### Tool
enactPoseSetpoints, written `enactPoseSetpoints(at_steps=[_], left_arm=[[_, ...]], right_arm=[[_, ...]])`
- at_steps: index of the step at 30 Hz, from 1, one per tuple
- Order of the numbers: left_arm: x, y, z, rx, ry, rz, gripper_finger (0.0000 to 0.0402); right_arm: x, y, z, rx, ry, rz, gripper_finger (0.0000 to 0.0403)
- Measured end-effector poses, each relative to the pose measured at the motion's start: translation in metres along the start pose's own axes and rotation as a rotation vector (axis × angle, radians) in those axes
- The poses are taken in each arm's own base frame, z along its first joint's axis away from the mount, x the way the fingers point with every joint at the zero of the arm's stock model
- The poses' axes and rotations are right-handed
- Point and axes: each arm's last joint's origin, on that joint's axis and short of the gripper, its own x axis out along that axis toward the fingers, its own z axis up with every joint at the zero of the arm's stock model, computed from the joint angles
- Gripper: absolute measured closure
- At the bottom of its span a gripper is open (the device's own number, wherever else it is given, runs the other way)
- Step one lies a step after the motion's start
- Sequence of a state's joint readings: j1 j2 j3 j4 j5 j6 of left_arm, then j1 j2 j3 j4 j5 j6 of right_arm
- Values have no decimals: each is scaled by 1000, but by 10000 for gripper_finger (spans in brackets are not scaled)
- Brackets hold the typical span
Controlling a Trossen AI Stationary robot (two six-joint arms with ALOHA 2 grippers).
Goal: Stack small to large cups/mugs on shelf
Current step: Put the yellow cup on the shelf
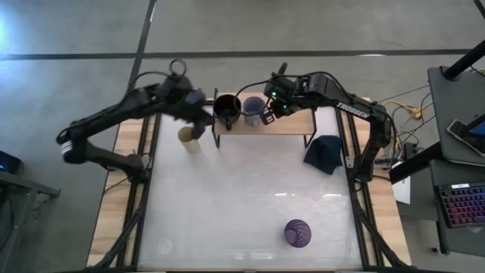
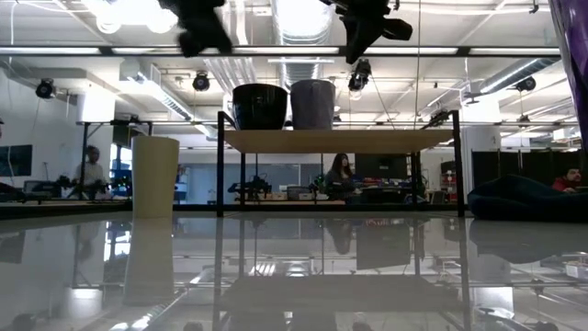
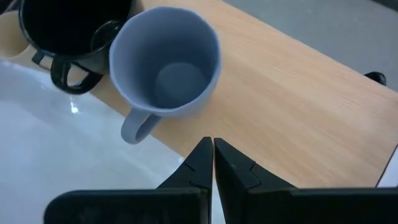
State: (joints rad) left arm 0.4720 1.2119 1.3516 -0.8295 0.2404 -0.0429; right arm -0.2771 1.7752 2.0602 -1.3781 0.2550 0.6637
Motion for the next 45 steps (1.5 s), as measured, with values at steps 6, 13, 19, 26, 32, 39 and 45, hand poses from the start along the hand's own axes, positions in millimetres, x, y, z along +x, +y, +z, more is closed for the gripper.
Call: enactPoseSetpoints(at_steps=[6,13,19,26,32,39,45], left_arm=[[-33,-2,-45,-119,91,182,336],[-43,3,-73,-222,166,382,336],[-16,16,-82,-270,366,524,336],[10,28,-79,-322,462,569,336],[22,36,-81,-268,546,561,336],[27,40,-81,-210,578,512,336],[36,50,-82,-201,619,497,336]], right_arm=[[-1,1,-2,-79,11,-2,384],[-11,-9,-9,-79,37,-61,311],[-15,-14,-16,-75,93,-107,251],[-18,-13,-19,-70,98,-108,217],[-20,-11,-21,-80,96,-101,208],[-23,-10,-23,-86,93,-94,207],[-23,-9,-24,-90,93,-92,207]])
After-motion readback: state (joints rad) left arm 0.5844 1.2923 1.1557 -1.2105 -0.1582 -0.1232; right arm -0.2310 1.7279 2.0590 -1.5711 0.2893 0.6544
